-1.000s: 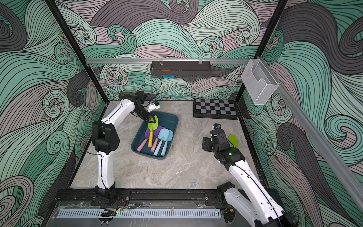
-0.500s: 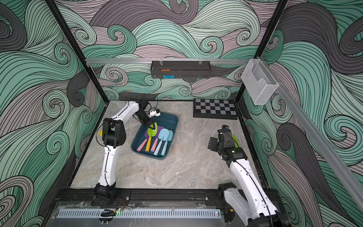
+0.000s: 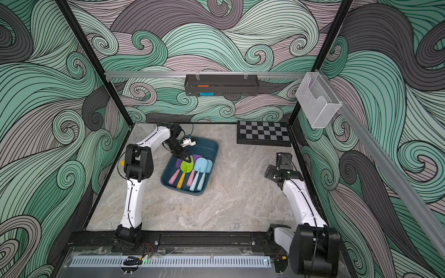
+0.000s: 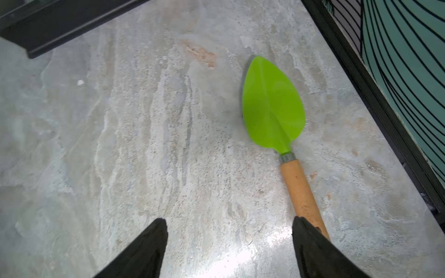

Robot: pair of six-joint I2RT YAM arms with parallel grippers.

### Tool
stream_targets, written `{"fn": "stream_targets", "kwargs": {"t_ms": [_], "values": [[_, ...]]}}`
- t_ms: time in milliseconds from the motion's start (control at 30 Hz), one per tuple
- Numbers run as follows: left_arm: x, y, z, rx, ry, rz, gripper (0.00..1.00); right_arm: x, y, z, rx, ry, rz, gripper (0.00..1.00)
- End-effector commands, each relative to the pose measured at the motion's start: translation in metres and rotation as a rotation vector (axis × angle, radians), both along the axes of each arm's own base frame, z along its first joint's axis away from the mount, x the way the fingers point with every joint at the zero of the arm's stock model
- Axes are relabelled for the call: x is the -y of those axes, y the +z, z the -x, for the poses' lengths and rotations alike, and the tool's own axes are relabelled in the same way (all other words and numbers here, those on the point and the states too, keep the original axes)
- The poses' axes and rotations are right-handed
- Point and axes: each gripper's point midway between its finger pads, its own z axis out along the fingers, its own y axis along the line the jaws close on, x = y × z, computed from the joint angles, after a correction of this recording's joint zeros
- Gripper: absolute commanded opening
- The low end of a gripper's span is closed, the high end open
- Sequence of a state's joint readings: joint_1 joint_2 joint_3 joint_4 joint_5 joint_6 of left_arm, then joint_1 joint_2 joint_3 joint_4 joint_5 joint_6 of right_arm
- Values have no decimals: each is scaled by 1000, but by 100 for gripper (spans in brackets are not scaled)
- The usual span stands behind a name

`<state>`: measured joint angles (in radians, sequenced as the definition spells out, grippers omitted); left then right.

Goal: Put the shovel into the storage box
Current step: Place the shovel in the storage box, then pick up the shovel from the center of the board.

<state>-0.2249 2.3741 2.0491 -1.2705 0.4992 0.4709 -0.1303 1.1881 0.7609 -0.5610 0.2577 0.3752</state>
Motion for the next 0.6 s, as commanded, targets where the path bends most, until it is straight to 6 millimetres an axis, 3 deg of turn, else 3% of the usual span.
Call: {"fn": "stream_targets", "kwargs": {"t_ms": [0, 167, 367, 567], "values": [[-5, 45, -11, 140, 36, 9, 45, 26, 0, -7, -18, -68, 70, 87], [-2, 69, -10, 218, 46, 47, 52, 43, -21, -6, -59, -134, 26, 88], [-5, 65, -9, 208, 64, 35, 52, 54, -45, -3, -136, -175, -6, 89], [0, 73, -10, 226, 78, 68, 52, 52, -68, 0, -195, -183, -77, 87]]}}
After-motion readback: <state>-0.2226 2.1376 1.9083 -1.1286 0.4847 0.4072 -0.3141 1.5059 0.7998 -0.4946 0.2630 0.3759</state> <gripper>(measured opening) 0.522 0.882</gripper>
